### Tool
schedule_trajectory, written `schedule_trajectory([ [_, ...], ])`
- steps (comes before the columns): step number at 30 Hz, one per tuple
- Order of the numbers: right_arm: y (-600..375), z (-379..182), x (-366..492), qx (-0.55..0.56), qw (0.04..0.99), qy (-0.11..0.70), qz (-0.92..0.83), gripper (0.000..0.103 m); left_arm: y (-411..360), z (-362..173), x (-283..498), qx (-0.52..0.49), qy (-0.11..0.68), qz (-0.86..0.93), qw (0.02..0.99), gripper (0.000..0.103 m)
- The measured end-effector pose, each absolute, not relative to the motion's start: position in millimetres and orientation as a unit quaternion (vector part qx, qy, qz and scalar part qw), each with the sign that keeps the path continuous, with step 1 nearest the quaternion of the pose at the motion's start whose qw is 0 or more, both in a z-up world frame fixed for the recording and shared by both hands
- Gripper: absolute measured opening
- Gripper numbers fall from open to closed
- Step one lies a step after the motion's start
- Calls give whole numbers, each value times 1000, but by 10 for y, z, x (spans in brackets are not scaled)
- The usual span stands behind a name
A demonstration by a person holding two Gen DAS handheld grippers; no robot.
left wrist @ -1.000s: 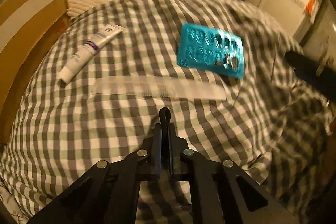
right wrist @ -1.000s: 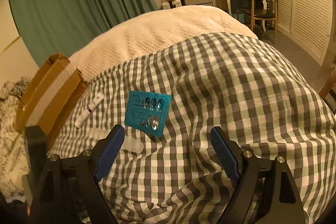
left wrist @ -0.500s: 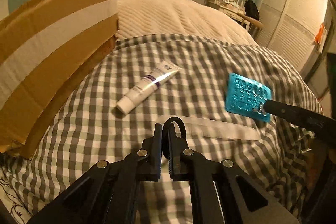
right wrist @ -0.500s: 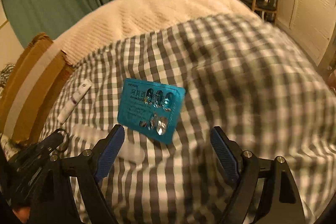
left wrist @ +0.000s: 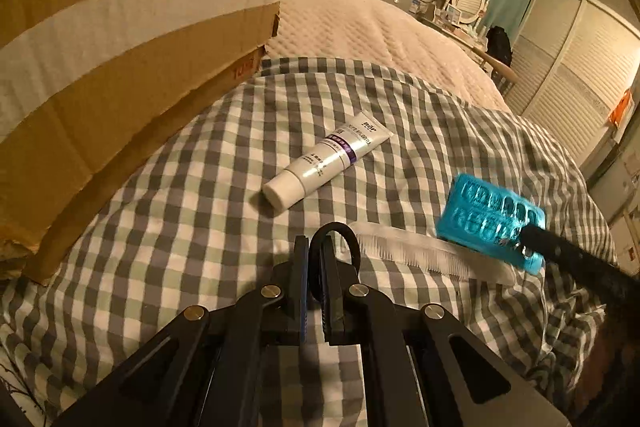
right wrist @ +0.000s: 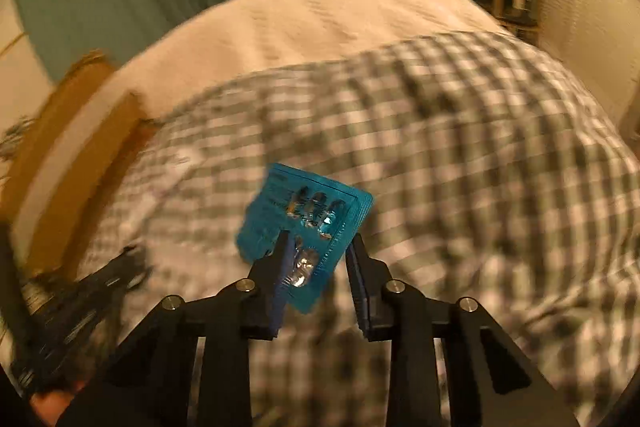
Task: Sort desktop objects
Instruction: 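Grasp the black rubber ring with the left gripper while the right gripper grasps the teal blister pack, then carry the ring and blister pack over the cardboard box and release both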
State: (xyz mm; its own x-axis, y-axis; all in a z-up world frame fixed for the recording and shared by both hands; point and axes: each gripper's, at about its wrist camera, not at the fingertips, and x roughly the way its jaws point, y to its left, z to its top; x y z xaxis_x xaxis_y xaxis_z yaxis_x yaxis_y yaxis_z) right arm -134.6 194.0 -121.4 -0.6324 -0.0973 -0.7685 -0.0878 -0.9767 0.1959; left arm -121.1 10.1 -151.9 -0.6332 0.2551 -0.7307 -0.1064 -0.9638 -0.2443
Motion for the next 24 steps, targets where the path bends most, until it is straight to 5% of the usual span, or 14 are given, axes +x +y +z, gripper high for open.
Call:
schedule_trajectory([
  [11, 1394, -1148, -1230, 408, 65, -77, -907, 10, -20, -1626, -1235, -431, -114, 891, 86, 5],
  [24, 944, -1236, -1494, 409, 126, -37, -903, 9, -55, -1621, -1195, -423, -126, 893, 89, 5],
])
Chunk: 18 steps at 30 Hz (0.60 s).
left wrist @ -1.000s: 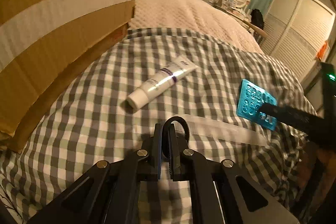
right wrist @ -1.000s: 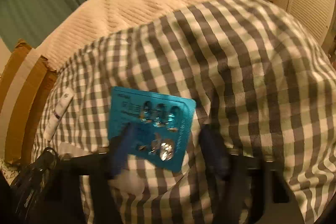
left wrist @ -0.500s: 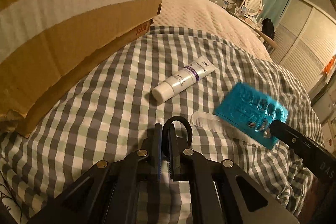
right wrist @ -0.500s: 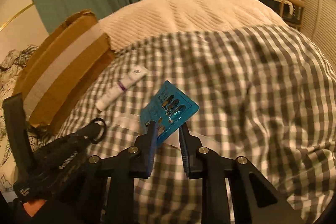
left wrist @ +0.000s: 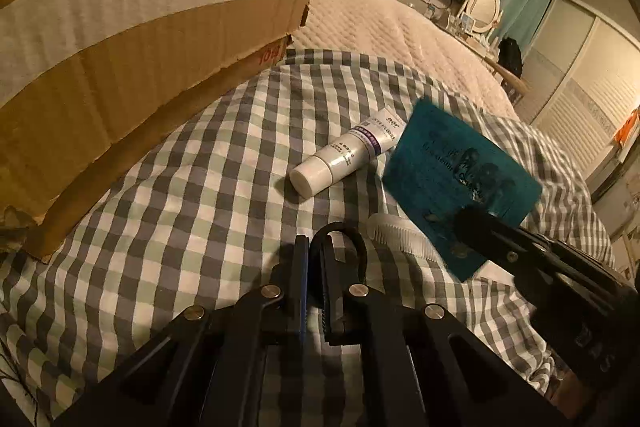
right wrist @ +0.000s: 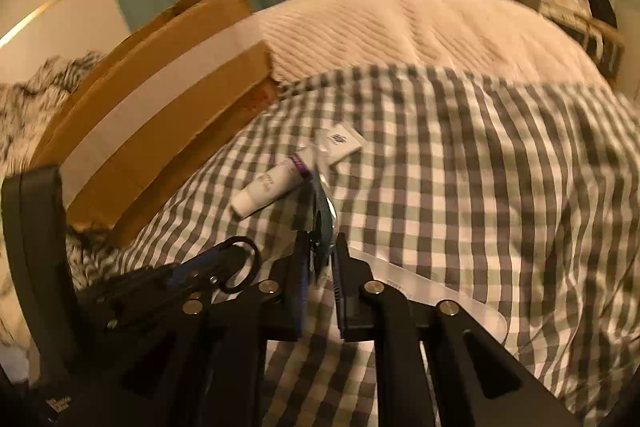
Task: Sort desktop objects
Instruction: 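Carry the ring and blister pack over the cardboard box and release both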
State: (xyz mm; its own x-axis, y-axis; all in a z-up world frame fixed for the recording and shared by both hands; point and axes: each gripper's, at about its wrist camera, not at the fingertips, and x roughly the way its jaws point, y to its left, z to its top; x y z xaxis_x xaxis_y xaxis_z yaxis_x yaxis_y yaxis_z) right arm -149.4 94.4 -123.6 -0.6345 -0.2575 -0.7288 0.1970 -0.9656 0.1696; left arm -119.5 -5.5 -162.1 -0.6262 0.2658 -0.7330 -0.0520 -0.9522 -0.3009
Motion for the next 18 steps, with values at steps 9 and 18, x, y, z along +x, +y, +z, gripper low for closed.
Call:
schedule_trajectory([
  [9, 1220, -991, -1039, 383, 80, -48, -919, 8, -123, -1307, -847, -399, -137, 900, 110, 5],
  [18, 1322, -685, -438, 370, 56, -36, -927, 8, -230, -830, -454, -381, -101, 911, 120, 5],
])
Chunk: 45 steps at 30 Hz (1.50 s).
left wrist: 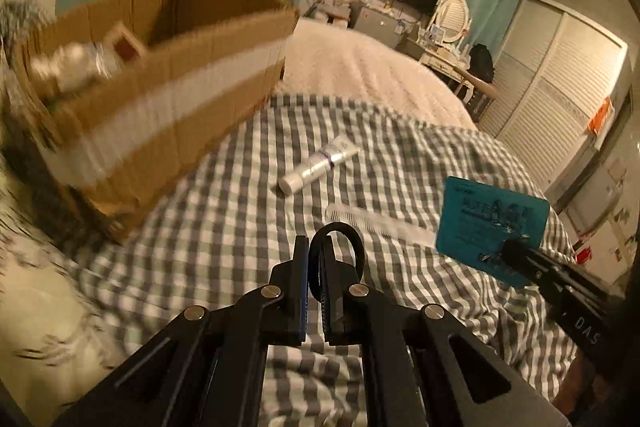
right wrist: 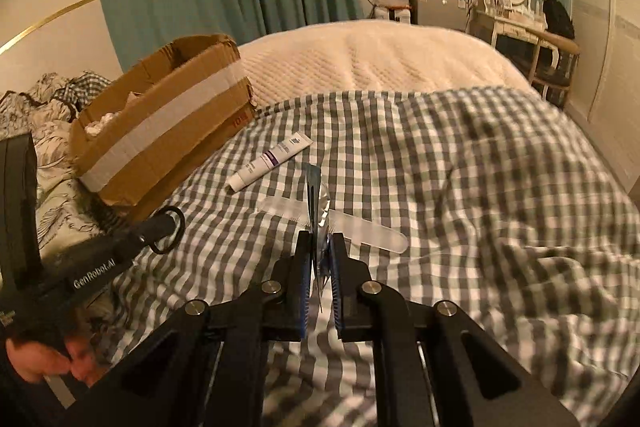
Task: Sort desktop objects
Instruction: 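Carry the ring and blister pack over the cardboard box and release both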
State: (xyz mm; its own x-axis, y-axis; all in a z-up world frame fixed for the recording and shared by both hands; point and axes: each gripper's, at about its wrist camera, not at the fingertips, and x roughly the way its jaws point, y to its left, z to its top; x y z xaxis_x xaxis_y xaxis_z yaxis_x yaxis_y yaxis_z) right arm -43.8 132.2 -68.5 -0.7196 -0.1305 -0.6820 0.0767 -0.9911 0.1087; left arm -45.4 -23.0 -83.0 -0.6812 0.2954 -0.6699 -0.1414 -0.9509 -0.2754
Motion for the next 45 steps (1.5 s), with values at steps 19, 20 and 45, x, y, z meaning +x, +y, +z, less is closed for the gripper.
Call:
schedule_trajectory([
  [19, -20, 695, -759, 276, 154, 15, -949, 8, -1647, 372, -1062, -314, -82, 944, 58, 5],
  [20, -136, 679, -870, 279, 163, 12, -946, 8, -1719, 345, -1138, -316, -84, 943, 56, 5],
  [45, 186, 34, -1290, 245, 94, -37, -964, 85, -2164, -79, -1182, -221, -89, 971, 31, 101],
])
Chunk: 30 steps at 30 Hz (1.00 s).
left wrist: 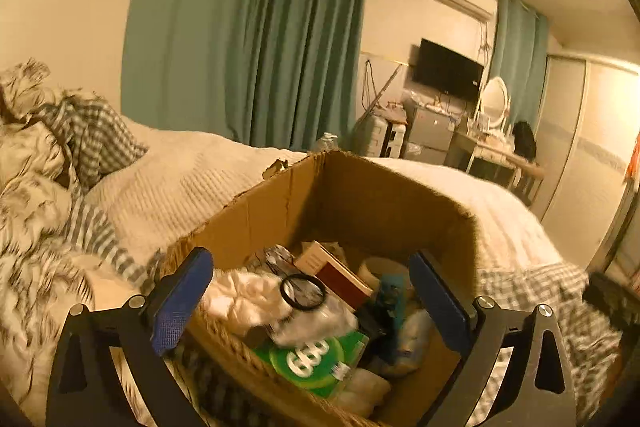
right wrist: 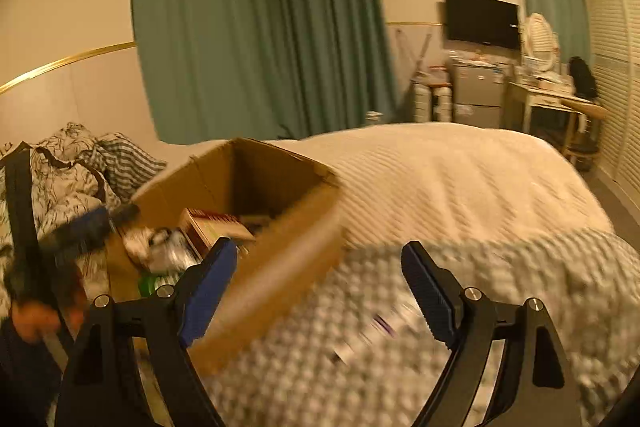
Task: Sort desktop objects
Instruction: 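Carry the ring and blister pack over the cardboard box and release both, then grasp the clear comb with the right gripper while the left gripper grasps the white BOP tube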
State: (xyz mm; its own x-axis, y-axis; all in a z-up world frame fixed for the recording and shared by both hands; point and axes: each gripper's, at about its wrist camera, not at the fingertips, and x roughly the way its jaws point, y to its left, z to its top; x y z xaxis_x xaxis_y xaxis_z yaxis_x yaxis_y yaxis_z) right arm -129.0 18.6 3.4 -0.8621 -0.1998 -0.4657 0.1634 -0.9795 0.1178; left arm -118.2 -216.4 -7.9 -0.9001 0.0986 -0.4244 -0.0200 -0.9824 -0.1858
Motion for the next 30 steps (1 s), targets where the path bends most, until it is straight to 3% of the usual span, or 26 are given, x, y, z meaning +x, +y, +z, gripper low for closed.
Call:
schedule_trajectory([
  [8, 985, 207, -591, 343, 111, 20, -932, 85, -1597, 140, -680, -291, -51, 951, 87, 103],
  [18, 1435, 47, -494, 366, 123, 73, -920, 82, -479, -222, -577, -385, -61, 915, 101, 103],
  [21, 1505, -214, -610, 382, 148, 81, -909, 72, -149, -394, -697, -402, -51, 907, 113, 103],
  [23, 1541, -453, -762, 407, 175, 98, -891, 56, 67, -561, -786, -403, -39, 907, 118, 103],
  [25, 1574, -692, -942, 429, 186, 113, -877, 49, 255, -789, -947, -412, -21, 904, 109, 103],
  [30, 1550, -1187, -1469, 462, 230, 114, -849, 48, 390, -1343, -1357, -447, -8, 892, 66, 103],
])
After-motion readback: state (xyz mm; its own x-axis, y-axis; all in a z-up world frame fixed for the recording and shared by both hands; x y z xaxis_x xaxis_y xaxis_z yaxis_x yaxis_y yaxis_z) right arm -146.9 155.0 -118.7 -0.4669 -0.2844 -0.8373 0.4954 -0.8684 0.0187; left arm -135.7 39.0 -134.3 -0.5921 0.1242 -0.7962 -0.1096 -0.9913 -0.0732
